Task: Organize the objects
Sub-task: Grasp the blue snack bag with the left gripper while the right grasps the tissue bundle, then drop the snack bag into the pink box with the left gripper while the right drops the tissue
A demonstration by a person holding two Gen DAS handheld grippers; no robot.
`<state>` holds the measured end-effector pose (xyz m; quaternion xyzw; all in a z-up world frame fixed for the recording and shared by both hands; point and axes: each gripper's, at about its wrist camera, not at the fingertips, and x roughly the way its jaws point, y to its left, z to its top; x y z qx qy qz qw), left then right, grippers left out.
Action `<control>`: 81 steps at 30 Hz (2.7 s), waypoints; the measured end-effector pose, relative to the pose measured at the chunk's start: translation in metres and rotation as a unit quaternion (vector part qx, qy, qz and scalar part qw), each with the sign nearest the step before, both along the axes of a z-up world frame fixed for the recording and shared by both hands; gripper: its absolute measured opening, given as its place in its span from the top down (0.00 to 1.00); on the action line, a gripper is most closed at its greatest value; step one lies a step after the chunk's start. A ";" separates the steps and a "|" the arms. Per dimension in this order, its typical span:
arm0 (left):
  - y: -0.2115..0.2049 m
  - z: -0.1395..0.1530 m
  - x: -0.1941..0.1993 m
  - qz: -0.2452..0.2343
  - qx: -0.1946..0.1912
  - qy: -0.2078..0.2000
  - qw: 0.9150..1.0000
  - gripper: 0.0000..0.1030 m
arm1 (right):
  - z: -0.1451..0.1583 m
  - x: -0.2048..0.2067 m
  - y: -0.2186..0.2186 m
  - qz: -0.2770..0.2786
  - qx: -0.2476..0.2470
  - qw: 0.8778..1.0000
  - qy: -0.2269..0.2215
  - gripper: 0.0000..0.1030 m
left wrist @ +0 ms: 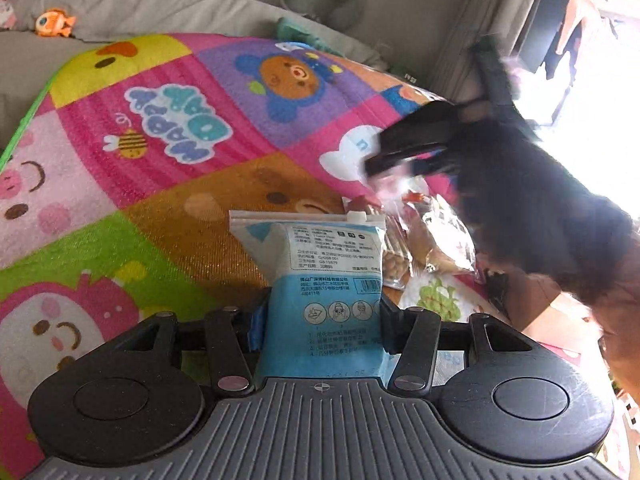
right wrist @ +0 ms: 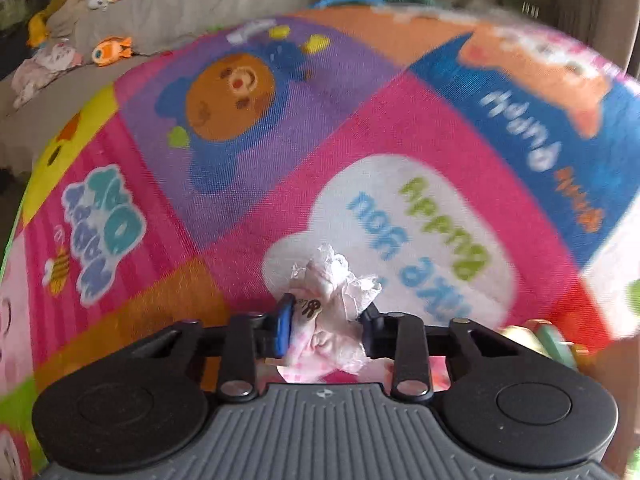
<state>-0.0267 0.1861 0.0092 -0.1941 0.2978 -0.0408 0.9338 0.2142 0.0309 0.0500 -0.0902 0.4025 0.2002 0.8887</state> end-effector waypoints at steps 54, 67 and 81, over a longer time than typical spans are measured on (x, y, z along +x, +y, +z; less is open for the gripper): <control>-0.161 0.064 0.040 -0.116 0.056 0.006 0.992 0.45 | 0.072 -0.176 -0.339 -0.129 0.146 0.974 -0.119 0.69; -0.066 0.032 0.024 -0.053 0.048 0.029 0.997 0.45 | -0.013 0.044 -0.274 -0.227 0.034 0.965 0.128 0.38; -0.116 0.068 0.102 -0.209 0.166 -0.092 0.959 0.43 | 0.068 -0.087 -0.259 -0.119 0.070 0.990 -0.042 0.25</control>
